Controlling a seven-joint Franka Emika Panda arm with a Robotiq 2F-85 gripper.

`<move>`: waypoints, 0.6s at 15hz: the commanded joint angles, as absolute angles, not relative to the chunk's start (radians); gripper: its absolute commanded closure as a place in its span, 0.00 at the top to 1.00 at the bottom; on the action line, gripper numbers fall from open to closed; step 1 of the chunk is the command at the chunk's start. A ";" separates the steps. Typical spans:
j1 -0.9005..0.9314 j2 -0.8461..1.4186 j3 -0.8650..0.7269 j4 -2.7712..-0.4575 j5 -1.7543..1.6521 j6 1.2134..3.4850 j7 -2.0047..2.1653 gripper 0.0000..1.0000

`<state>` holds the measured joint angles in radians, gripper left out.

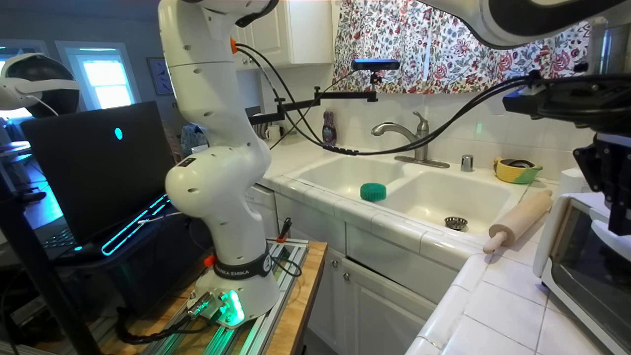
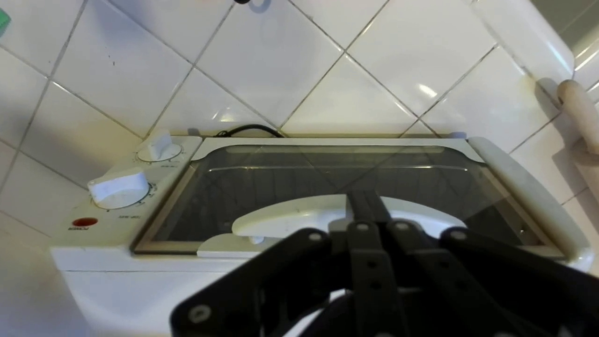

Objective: Open the door on the toaster oven.

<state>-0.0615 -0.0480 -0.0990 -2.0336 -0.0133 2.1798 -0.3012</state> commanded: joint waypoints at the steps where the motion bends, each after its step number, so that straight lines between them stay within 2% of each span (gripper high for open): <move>1: -0.062 -0.020 -0.094 -2.015 0.025 2.224 -0.359 0.00; 9: -0.070 -0.008 -0.093 -2.042 0.072 2.330 -0.373 0.00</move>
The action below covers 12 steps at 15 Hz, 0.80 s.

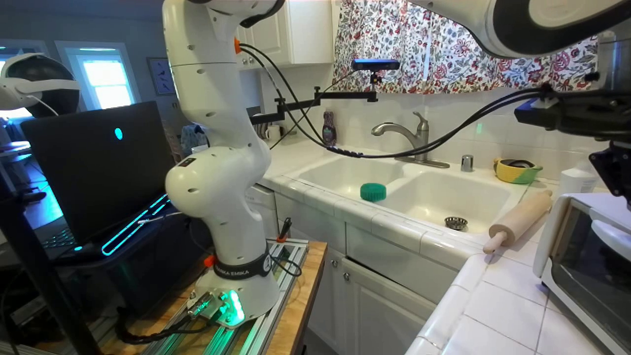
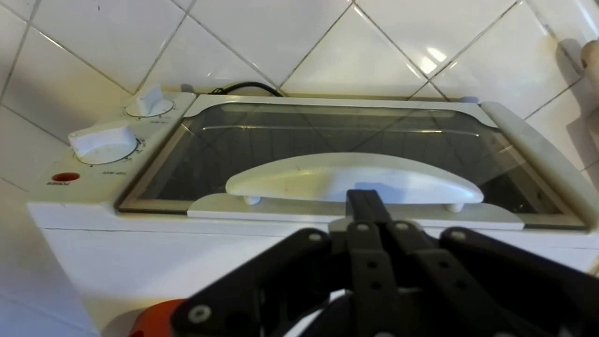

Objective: Open the door on the toaster oven.

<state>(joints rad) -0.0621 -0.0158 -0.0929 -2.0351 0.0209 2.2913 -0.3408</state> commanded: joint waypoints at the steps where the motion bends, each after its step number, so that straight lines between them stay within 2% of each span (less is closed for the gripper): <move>1: -0.071 -0.007 -0.094 -2.045 0.079 2.336 -0.374 0.00; 12: -0.077 0.002 -0.094 -2.048 0.094 2.315 -0.380 0.00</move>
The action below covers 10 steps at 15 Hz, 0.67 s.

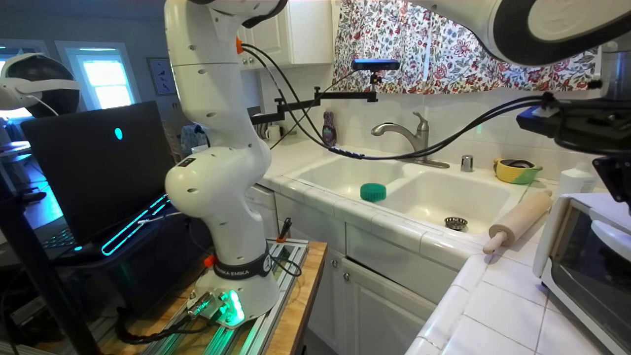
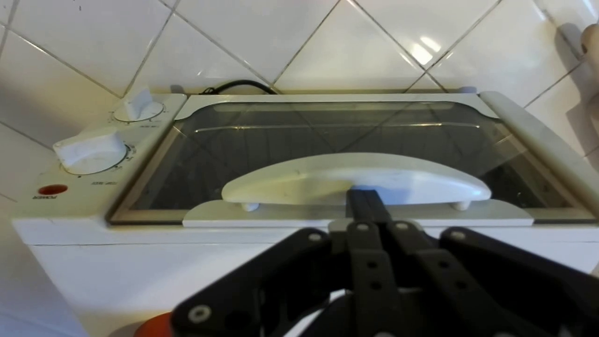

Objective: Open the door on the toaster oven.

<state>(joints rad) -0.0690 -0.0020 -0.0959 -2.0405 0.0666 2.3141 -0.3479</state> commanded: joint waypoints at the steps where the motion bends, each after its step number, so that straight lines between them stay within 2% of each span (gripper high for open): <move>1: -0.078 0.003 -0.095 -2.048 0.092 2.314 -0.378 0.00; 10: -0.084 0.010 -0.096 -2.054 0.089 2.298 -0.377 0.00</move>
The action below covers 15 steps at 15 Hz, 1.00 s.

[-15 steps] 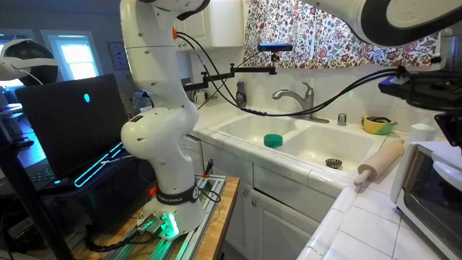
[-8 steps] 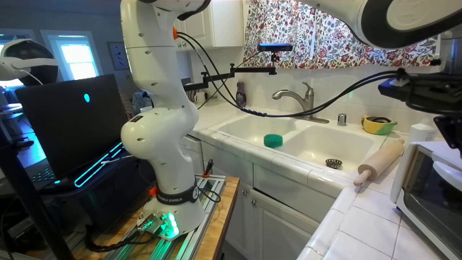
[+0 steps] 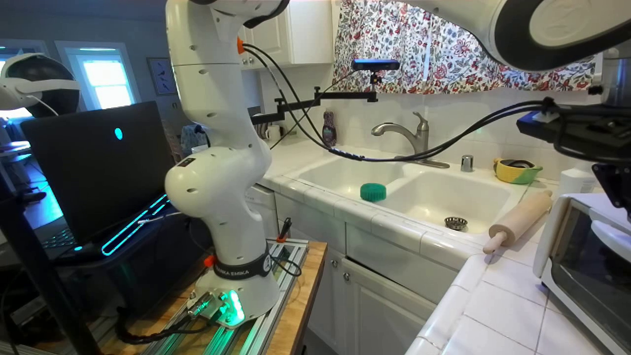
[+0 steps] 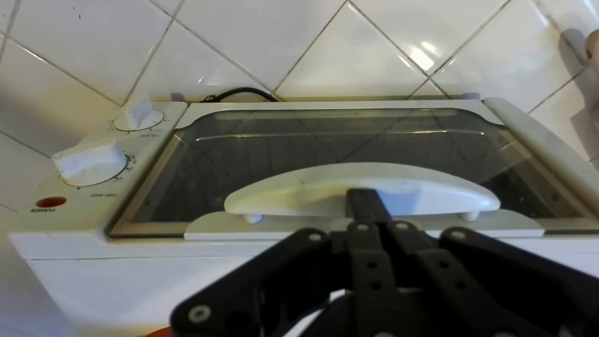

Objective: Open the door on the toaster oven.

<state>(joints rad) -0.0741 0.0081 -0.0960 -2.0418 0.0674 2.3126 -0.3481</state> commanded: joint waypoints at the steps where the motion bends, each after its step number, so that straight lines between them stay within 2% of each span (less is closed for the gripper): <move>1: -0.083 0.002 -0.095 -2.059 0.071 2.286 -0.364 0.00; 15: -0.104 -0.150 -0.147 -2.288 0.077 2.274 -0.354 0.00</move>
<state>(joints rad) -0.0922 -0.1101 -0.1333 -2.2141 0.0619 2.2602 -0.3462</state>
